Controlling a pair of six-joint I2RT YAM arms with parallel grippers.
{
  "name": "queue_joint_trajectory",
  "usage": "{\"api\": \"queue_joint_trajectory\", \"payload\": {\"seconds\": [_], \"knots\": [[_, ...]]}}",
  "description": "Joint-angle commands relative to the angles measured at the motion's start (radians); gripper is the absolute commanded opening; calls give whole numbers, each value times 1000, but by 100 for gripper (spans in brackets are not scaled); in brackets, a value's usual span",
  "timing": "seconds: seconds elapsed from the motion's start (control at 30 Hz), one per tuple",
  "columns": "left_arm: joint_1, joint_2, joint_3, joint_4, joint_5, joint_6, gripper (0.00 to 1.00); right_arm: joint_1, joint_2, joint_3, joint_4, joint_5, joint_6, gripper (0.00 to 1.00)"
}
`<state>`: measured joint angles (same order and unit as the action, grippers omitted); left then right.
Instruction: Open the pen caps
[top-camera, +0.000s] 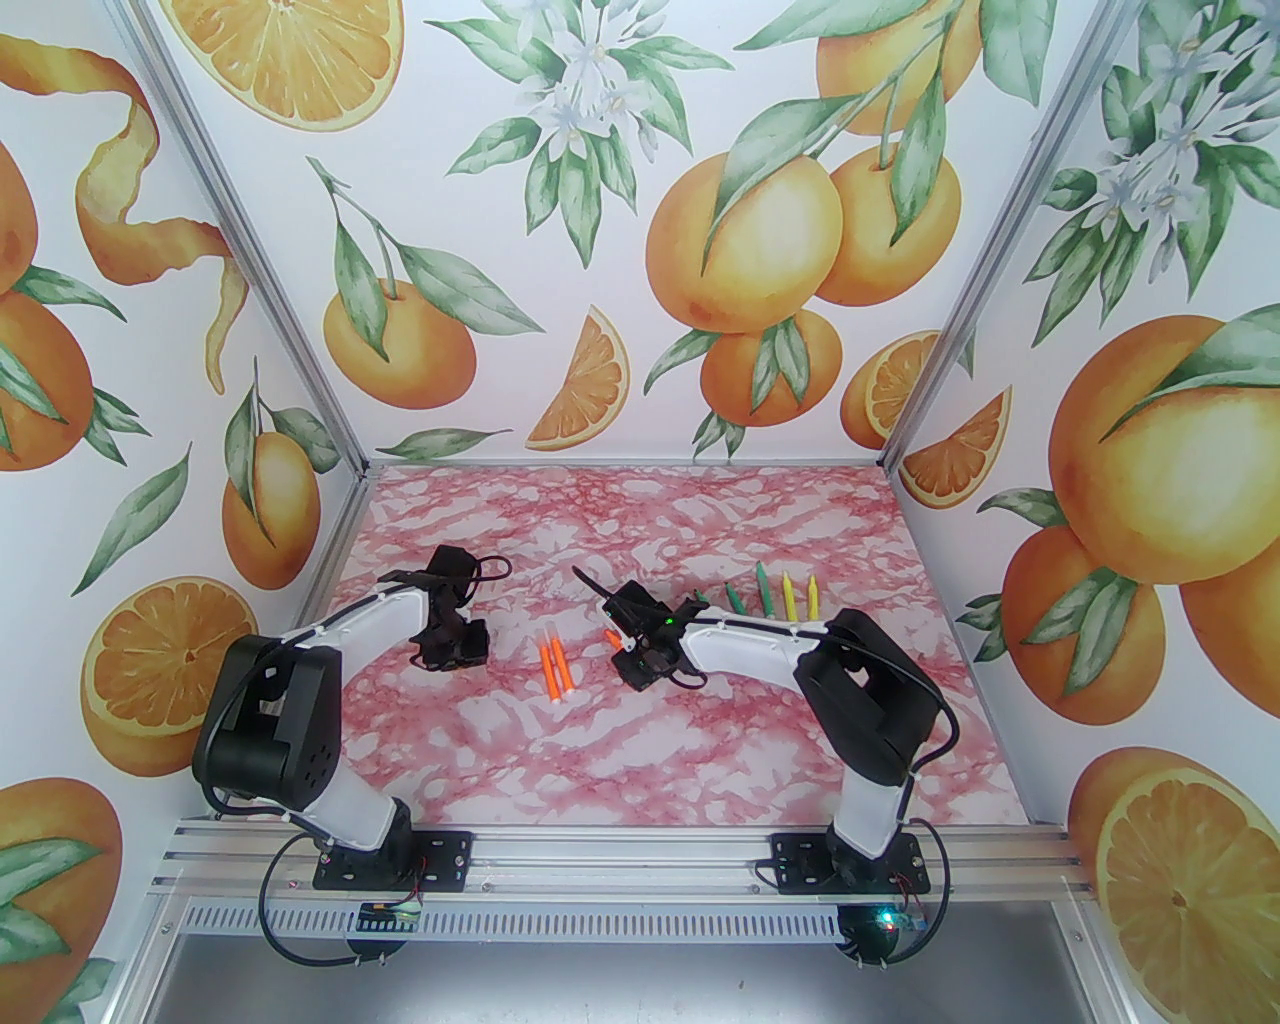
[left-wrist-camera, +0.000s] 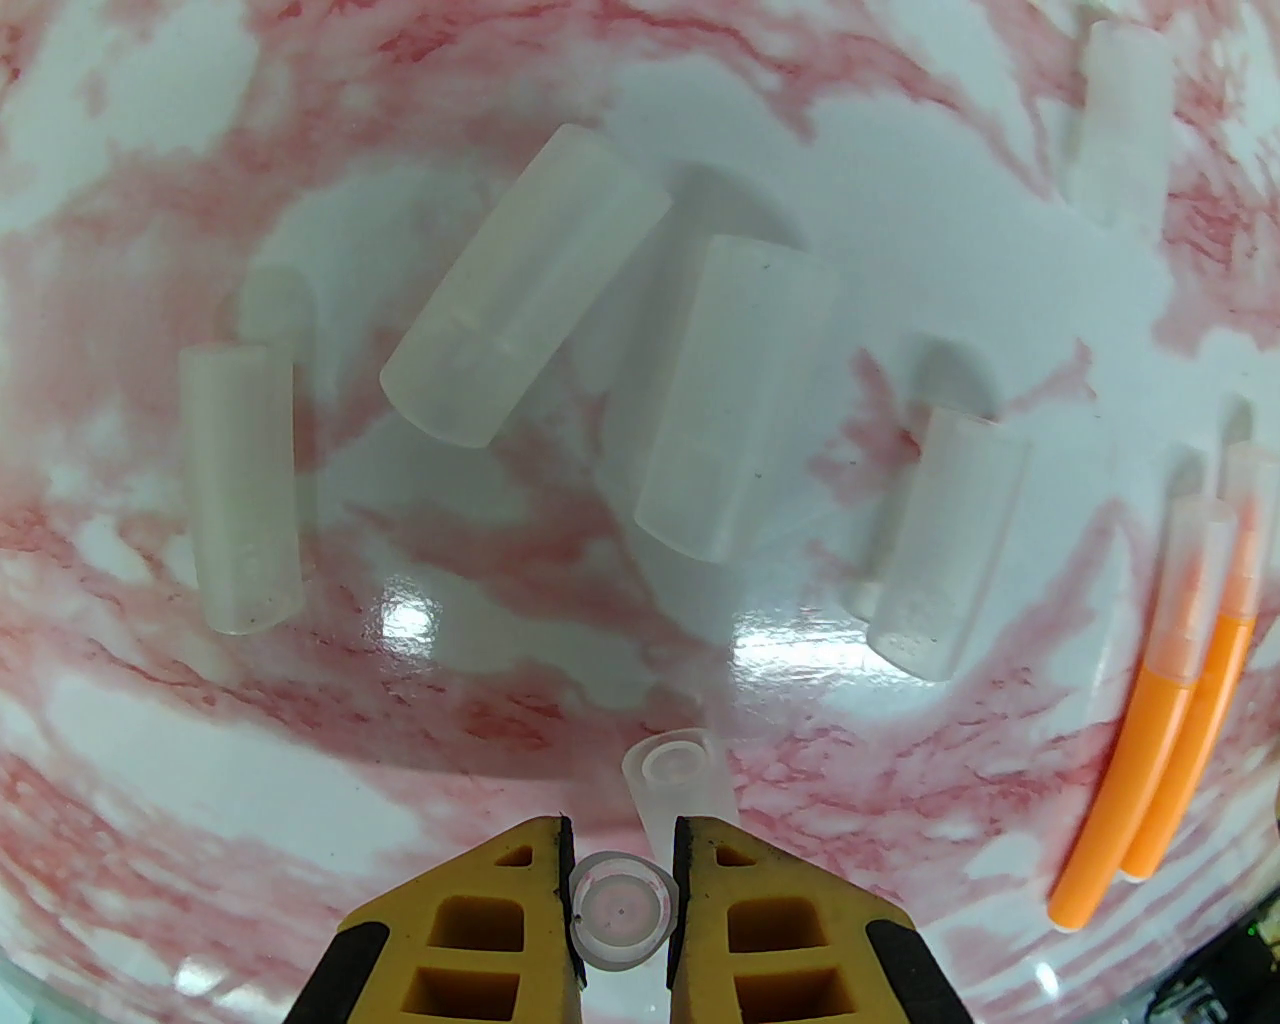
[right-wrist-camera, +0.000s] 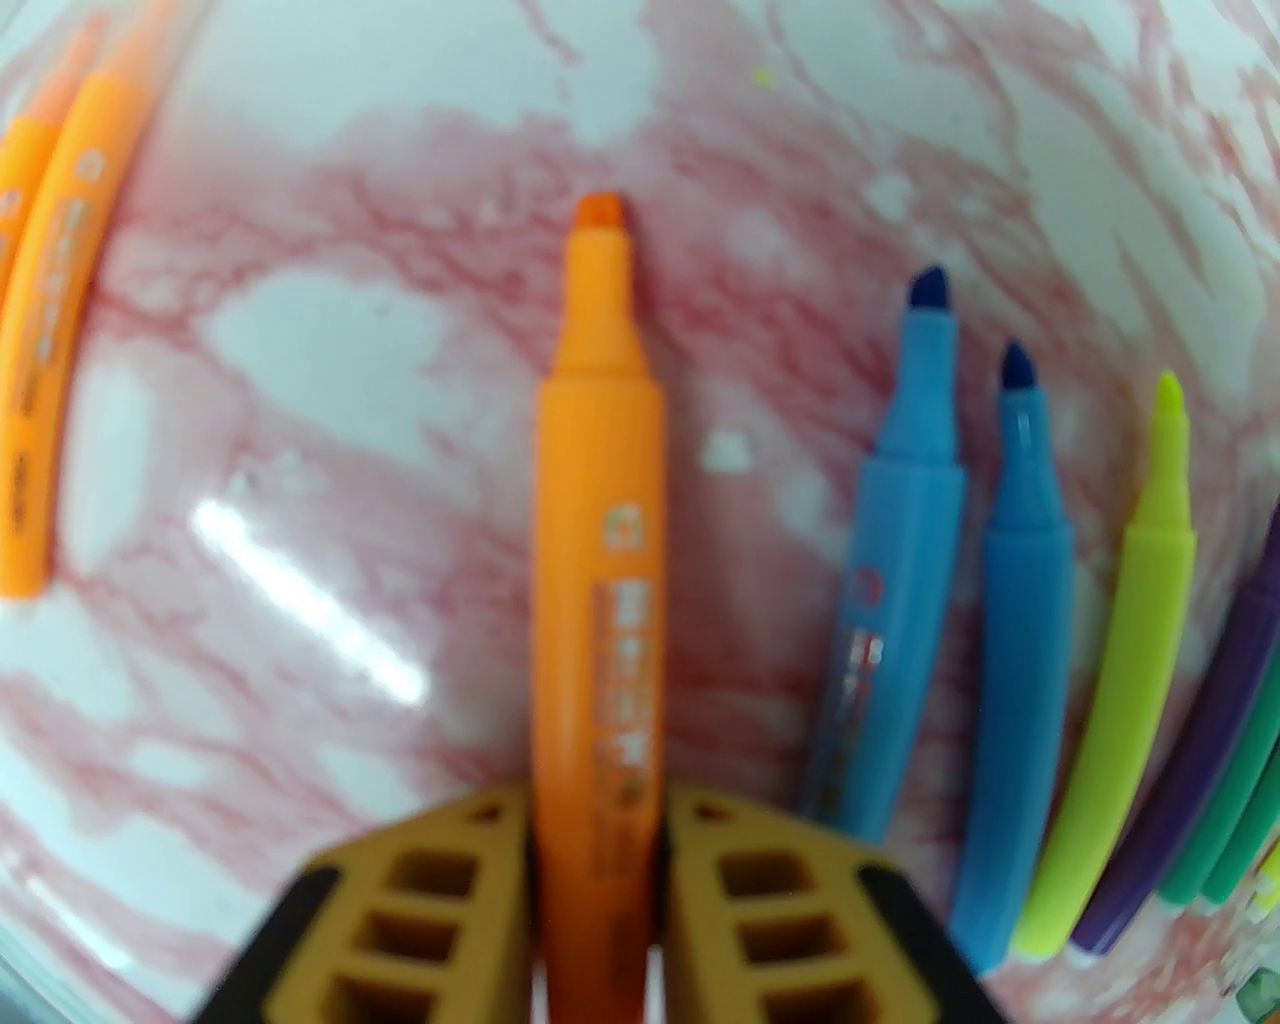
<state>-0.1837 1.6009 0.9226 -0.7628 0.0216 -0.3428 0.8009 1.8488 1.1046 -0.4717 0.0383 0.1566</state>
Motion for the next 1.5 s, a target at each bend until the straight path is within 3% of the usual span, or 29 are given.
{"api": "queue_joint_trajectory", "payload": {"seconds": [0.0, 0.57, 0.83, 1.23, 1.37, 1.47], "knots": [[-1, -4, -12, 17, -36, -19, 0, -8, -11, 4, -14, 3, -12, 27], [8, 27, -22, 5, -51, -5, 0, -4, -128, 12, 13, -70, -11, 39], [12, 40, -28, 25, -34, -2, 21, 39, -127, 28, 90, -133, 33, 39], [22, 4, -40, 46, -40, -2, 33, 112, -19, 94, 152, -123, 113, 39], [24, -58, -42, 56, -36, -8, 36, 124, 15, 112, 164, -113, 139, 39], [25, -140, -49, 86, -15, -5, 45, 132, 43, 127, 174, -103, 160, 39]]}}
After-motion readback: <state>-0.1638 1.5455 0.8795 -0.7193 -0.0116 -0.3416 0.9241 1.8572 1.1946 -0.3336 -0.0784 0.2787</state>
